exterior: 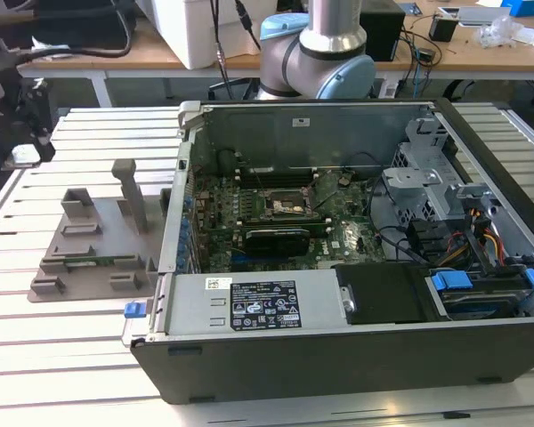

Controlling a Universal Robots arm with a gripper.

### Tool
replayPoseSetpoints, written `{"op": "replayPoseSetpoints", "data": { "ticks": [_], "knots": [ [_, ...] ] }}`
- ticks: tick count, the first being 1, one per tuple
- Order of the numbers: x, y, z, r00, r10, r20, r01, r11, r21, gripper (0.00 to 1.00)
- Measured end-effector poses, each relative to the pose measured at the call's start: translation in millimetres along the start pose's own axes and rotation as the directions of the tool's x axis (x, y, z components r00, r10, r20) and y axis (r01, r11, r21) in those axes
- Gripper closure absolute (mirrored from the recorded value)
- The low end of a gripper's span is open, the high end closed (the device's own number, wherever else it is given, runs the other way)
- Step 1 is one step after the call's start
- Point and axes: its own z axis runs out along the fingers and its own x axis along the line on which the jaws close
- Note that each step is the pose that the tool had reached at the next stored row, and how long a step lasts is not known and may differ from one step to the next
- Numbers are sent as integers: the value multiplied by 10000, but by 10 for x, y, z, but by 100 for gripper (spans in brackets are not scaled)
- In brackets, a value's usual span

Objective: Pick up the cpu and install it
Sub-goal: 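Pick up the cpu and move it towards the insertion slot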

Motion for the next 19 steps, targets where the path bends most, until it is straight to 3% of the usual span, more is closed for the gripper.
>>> {"op": "replayPoseSetpoints", "data": {
  "ticks": [5,13,16,18,19],
  "knots": [
    [-5,5,-227,10000,0,0,0,10000,0,45],
    [-6,5,-248,10000,1,0,-1,10000,-23,45],
    [-108,1,-247,10000,1,-1,-1,10000,-23,45],
    [-204,-2,-244,10000,2,0,-2,10000,-24,45],
    [-291,-6,-243,10000,0,-1,0,10000,-24,45]
  ]
}}
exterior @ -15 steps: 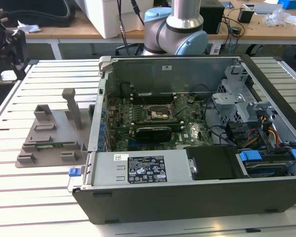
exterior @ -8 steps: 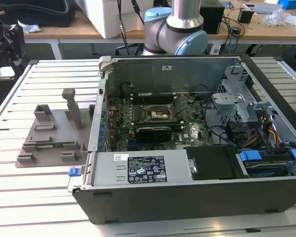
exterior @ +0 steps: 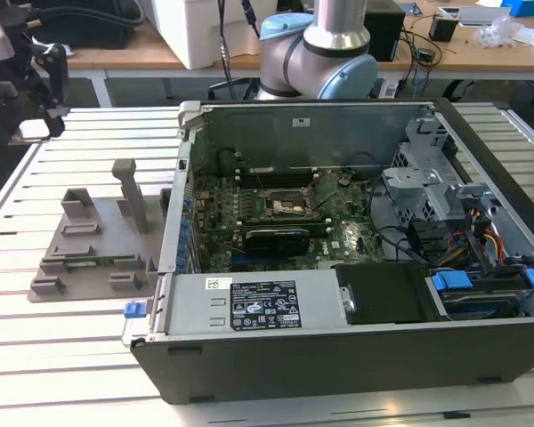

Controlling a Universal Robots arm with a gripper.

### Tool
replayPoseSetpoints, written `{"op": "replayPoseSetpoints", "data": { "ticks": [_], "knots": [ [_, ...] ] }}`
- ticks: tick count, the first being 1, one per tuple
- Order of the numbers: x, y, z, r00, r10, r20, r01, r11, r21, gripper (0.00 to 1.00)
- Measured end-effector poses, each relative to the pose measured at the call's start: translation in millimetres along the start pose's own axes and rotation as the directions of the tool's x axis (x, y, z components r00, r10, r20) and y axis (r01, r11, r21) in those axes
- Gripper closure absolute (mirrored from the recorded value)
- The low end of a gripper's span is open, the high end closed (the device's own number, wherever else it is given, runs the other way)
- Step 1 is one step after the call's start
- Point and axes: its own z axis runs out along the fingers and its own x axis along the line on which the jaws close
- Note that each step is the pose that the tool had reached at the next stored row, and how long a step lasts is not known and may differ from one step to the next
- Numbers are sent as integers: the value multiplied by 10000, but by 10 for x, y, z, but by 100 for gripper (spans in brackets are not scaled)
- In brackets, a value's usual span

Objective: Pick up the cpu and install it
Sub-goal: 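Pick up the cpu and move it towards the insertion slot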

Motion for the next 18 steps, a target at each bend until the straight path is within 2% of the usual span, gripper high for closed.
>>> {"op": "replayPoseSetpoints", "data": {
  "ticks": [1,4,7,9,11,12,14,15,17,18],
  "knots": [
    [-70,-3,2,10000,1,1,-1,10000,0,45],
    [-216,-8,4,10000,2,-1,-2,10000,1,45],
    [-465,-18,10,10000,3,0,-3,10000,0,45],
    [-687,-26,14,10000,3,-3,-3,10000,-1,45],
    [-787,-30,16,10000,0,-6,0,10000,0,45],
    [-882,-33,18,10000,1,-8,-1,10000,0,45],
    [-987,-36,21,10000,1,-11,-1,10000,-1,45],
    [-1065,-39,23,10000,0,-15,0,10000,0,45],
    [-1152,-41,26,10000,3,-16,-3,10000,-1,45],
    [-1231,-43,28,10000,0,-18,0,10000,-1,45]
  ]
}}
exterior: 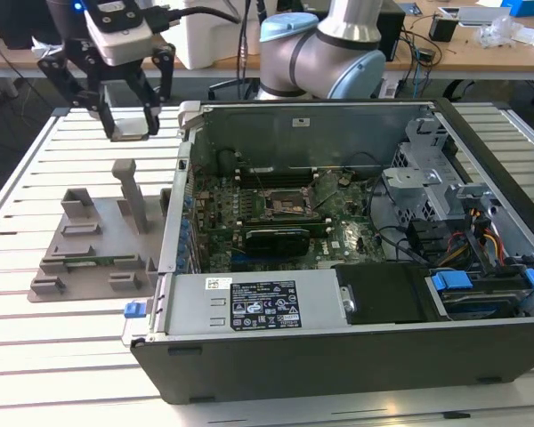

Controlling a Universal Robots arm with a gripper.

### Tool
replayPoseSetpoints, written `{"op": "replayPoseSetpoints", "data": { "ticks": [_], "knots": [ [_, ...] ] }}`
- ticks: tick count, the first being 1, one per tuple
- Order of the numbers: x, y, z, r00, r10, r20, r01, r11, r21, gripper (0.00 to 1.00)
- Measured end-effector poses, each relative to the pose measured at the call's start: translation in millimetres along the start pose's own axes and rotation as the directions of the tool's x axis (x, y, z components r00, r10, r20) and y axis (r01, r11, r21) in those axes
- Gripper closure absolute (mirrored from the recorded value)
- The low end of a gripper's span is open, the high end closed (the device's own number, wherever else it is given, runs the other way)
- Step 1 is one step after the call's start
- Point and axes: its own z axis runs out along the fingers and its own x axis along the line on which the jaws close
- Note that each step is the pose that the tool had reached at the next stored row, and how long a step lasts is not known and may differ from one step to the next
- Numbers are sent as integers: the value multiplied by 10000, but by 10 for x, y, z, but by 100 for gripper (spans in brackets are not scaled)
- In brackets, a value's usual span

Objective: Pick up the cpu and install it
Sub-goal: 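Pick up the cpu and move it towards the insertion slot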

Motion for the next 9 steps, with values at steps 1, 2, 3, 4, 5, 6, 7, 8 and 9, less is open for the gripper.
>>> {"op": "replayPoseSetpoints", "data": {
  "ticks": [1,2,3,4,5,6,7,8,9],
  "knots": [
    [-50,-1,1,10000,1,-2,-1,10000,0,45],
    [-95,-2,2,10000,2,-3,-2,10000,1,45],
    [-163,-3,4,10000,2,-3,-2,10000,-1,45],
    [-214,-4,5,10000,0,-4,0,10000,0,45],
    [-297,-5,7,10000,3,-6,-3,10000,1,45],
    [-348,-6,8,10000,3,-7,-3,10000,1,45],
    [-448,-9,11,10000,2,-6,-2,10000,0,45],
    [-523,-11,13,10000,3,-7,-3,10000,0,45],
    [-641,-16,16,10000,2,-7,-2,10000,0,45]
  ]
}}
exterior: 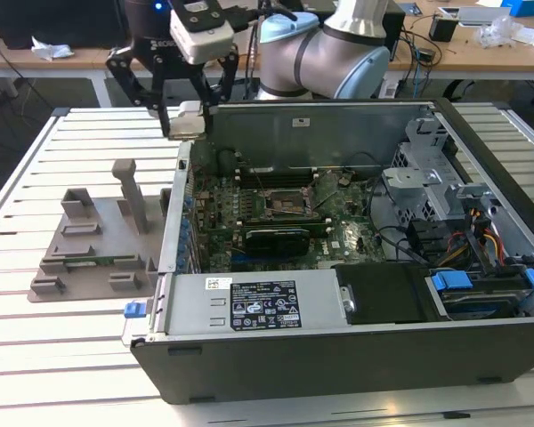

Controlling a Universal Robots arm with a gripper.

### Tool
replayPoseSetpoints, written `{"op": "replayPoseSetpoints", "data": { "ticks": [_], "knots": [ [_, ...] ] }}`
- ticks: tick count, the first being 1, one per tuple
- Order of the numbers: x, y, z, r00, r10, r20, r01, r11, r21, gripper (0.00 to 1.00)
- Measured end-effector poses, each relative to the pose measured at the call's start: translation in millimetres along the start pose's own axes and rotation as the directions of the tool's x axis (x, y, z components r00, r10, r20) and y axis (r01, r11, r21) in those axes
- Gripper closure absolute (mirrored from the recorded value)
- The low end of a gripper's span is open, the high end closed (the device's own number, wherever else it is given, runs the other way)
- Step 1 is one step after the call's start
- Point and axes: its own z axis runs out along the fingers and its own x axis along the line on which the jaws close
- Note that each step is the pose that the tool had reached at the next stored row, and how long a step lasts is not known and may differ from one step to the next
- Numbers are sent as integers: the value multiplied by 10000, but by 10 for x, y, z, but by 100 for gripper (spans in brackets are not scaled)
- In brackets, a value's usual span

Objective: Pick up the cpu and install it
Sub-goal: 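Pick up the cpu and move it towards the insertion slot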

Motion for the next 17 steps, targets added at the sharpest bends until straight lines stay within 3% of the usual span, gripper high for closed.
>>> {"op": "replayPoseSetpoints", "data": {
  "ticks": [8,10,17],
  "knots": [
    [-485,-16,11,10000,0,-1,0,10000,1,45],
    [-667,-23,17,10000,1,0,-1,10000,-1,45],
    [-1021,-36,26,10000,0,-2,0,10000,1,45]
  ]
}}
